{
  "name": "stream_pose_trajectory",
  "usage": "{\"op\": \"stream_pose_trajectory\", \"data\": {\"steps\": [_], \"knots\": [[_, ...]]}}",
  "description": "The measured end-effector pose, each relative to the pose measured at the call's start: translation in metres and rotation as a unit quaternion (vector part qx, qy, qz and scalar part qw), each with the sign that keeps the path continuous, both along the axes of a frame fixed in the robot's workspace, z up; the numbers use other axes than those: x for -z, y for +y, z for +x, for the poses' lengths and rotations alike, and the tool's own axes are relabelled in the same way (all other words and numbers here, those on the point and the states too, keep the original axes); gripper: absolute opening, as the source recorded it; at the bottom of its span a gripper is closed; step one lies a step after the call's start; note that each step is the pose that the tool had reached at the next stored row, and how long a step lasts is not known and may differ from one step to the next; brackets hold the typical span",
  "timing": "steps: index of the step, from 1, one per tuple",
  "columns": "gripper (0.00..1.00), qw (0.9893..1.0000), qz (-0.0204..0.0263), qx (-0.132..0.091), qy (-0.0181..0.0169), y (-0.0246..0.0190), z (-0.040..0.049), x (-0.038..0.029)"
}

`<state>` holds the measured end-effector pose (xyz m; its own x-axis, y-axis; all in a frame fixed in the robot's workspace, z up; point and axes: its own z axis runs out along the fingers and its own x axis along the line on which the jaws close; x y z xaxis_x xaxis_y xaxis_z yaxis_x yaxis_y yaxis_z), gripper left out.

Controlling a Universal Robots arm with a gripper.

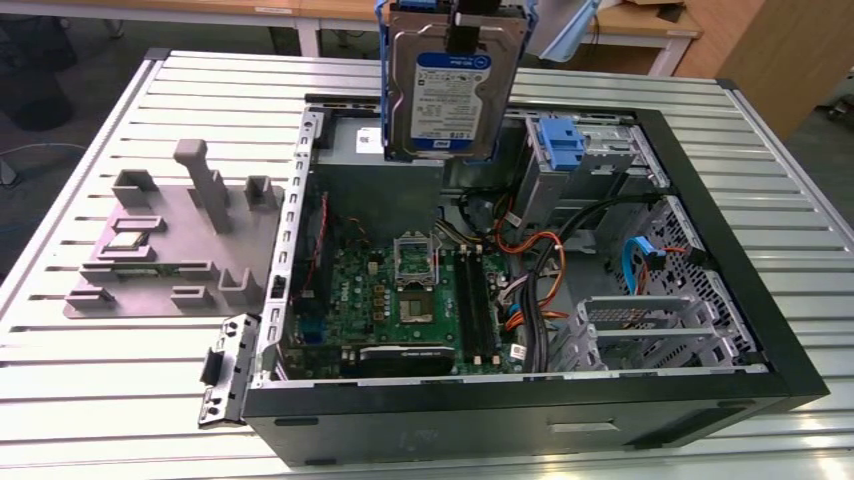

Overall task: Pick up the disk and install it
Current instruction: 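Pick up the disk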

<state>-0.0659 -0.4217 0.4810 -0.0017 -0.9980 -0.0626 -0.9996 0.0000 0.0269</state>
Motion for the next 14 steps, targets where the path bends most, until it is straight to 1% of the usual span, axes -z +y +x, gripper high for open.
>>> {"op": "stream_pose_trajectory", "data": {"steps": [9,11,14], "knots": [[0.35,1.0,0.0,0.0,0.0,-0.0102,0.0,0.0],[0.35,1.0,0.0,0.0,0.0,-0.0114,0.0,0.0001],[0.35,1.0,0.0,0.0,0.0,-0.0116,0.0,0.0]]}}
